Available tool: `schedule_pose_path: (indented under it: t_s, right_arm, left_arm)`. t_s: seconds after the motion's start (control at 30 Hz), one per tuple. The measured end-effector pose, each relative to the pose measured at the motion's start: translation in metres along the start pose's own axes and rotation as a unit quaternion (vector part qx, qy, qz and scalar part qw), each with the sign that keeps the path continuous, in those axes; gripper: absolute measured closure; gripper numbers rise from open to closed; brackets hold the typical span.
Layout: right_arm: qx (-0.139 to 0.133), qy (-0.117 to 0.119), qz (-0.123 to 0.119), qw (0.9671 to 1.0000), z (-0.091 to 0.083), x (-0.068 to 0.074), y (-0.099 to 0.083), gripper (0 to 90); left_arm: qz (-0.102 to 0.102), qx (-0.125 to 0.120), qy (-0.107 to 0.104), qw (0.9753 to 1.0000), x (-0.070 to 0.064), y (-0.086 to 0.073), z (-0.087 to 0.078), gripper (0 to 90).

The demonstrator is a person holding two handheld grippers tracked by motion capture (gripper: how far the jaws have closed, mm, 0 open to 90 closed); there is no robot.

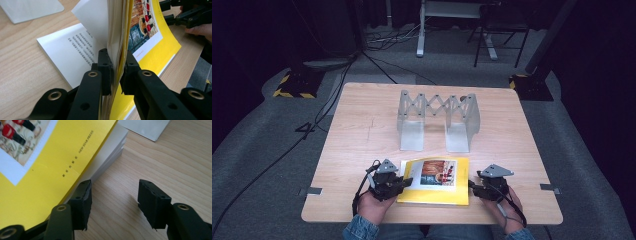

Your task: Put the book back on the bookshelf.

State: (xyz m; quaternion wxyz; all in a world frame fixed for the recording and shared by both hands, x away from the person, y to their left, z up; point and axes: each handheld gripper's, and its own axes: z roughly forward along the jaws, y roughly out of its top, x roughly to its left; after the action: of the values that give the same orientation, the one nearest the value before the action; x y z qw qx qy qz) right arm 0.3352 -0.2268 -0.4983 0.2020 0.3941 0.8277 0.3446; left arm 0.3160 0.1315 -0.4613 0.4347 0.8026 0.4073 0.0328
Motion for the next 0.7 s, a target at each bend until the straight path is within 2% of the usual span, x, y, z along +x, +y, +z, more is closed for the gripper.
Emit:
schedule_pose_path:
  t_s: [0.07,0.2,0.3,0.33,0.57,0.63,0.67,0.7]
  right_arm:
    - [0.000,-0.006,-0.005,1.0000,-0.003,0.000,0.001,43.8]
    - [-0.031,-0.017,-0.009,0.9993,-0.018,-0.001,0.002,43.2]
    - [-0.036,-0.022,-0.011,0.9991,-0.025,-0.001,0.003,42.8]
    - [-0.045,-0.021,-0.009,0.9987,-0.032,-0.002,0.003,42.8]
    - [-0.075,-0.026,-0.006,0.9968,-0.052,-0.001,0.003,42.9]
    - [-0.086,-0.026,-0.014,0.9959,-0.058,0.002,0.003,42.7]
    - [-0.097,-0.019,-0.027,0.9947,-0.062,0.007,0.003,42.1]
    - [-0.097,-0.019,-0.027,0.9947,-0.062,0.007,0.003,42.1]
  left_arm:
    - [0.005,-0.002,-0.003,1.0000,-0.004,0.005,-0.004,81.4]
    - [0.019,-0.006,-0.007,0.9998,-0.013,0.019,-0.012,81.8]
    - [0.026,-0.007,-0.008,0.9996,-0.017,0.025,-0.015,81.9]
    - [0.031,-0.006,-0.006,0.9995,-0.020,0.031,-0.017,82.1]
    - [0.036,-0.015,-0.009,0.9992,-0.026,0.046,-0.023,82.5]
    - [0.043,-0.018,-0.009,0.9989,-0.028,0.051,-0.026,82.7]
    - [0.044,-0.023,-0.011,0.9987,-0.030,0.056,-0.027,82.8]
    - [0.044,-0.023,-0.011,0.9987,-0.030,0.056,-0.027,82.9]
